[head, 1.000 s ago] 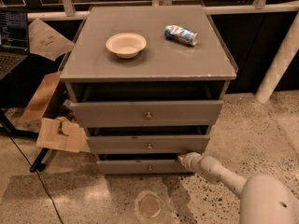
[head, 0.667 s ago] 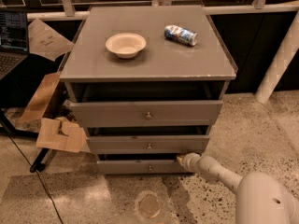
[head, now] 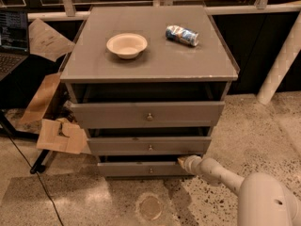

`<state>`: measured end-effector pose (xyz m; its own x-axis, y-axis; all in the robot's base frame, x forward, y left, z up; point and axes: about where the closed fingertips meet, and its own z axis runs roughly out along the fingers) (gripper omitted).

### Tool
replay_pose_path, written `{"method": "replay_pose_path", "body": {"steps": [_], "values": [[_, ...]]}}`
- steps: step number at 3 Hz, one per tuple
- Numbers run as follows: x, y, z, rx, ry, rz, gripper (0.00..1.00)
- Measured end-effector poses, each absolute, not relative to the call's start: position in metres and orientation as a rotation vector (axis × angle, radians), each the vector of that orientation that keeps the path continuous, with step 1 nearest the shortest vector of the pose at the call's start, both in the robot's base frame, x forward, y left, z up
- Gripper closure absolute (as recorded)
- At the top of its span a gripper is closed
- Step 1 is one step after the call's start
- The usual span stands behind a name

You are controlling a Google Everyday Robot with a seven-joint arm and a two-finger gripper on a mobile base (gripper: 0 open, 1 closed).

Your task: Open bottom drawer

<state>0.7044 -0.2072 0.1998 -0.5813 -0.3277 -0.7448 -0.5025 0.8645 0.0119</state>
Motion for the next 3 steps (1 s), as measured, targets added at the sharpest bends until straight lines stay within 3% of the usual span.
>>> {"method": "replay_pose_path", "body": {"steps": [3], "values": [[0.6984, -0.2071, 0.206, -0.597, 2.252, 0.294, 1.0]]}}
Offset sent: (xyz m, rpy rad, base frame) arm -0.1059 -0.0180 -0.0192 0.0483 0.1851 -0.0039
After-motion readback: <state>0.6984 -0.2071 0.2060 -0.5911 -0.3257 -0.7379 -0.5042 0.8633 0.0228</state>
